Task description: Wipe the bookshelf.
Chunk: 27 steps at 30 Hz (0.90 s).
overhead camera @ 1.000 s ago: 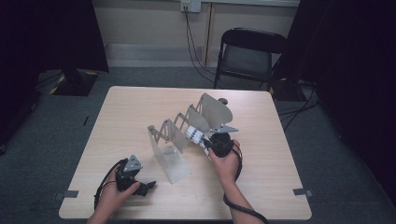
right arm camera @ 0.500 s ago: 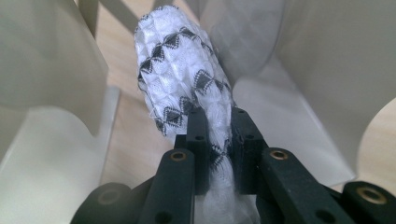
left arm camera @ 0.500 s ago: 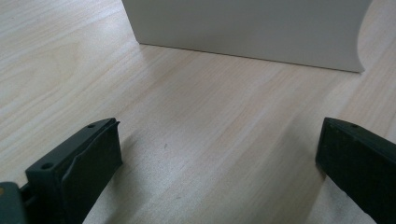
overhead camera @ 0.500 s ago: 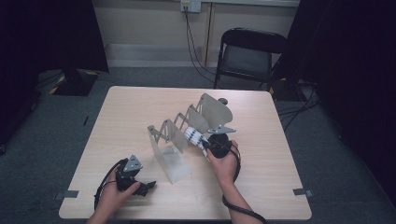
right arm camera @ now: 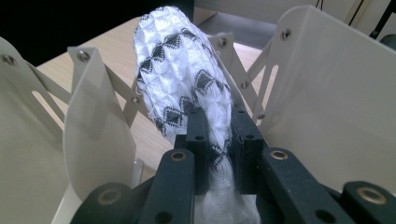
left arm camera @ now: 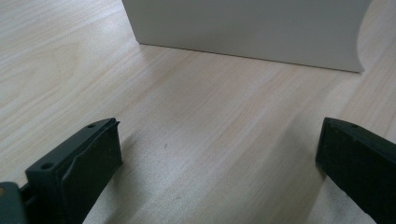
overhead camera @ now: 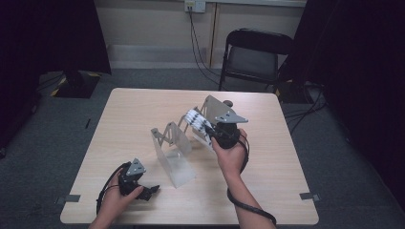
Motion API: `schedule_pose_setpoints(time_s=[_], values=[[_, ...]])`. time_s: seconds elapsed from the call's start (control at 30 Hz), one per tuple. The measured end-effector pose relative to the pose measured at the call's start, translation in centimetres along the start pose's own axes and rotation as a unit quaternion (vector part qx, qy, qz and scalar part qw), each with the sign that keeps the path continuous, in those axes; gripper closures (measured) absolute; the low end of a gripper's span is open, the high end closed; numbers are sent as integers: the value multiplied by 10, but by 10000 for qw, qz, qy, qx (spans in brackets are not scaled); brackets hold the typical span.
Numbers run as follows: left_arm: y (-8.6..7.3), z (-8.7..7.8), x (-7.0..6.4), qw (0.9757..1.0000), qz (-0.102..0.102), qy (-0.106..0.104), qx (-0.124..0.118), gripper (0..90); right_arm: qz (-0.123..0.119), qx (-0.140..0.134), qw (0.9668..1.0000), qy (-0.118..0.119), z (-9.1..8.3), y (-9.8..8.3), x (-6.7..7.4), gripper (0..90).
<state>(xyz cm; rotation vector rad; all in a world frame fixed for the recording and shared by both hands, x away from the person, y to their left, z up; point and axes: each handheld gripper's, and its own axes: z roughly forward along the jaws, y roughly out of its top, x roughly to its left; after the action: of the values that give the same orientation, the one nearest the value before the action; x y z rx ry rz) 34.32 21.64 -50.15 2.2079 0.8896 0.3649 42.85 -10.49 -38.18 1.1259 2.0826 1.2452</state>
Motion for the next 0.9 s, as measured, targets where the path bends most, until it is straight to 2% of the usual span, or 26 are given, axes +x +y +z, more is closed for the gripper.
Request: schedule_pose_setpoints(time_s=[0.07,0.17,0.43,0.6,0.67,0.9], values=[[0,0,0,10000,2,-1,0,0,4,-35,10000,56,1,1,2,796],[0,0,0,10000,3,1,0,0,-139,60,9998,86,9,-2,6,795],[0,0,0,10000,2,0,0,0,-257,437,9986,131,31,-29,10,795],[0,0,0,10000,1,-1,0,0,-223,660,9975,112,43,-47,8,794],[0,0,0,10000,2,-1,-1,0,-282,749,9968,51,46,-54,7,794],[0,0,0,10000,-10,1,-2,0,-162,979,9950,49,53,-74,1,794]])
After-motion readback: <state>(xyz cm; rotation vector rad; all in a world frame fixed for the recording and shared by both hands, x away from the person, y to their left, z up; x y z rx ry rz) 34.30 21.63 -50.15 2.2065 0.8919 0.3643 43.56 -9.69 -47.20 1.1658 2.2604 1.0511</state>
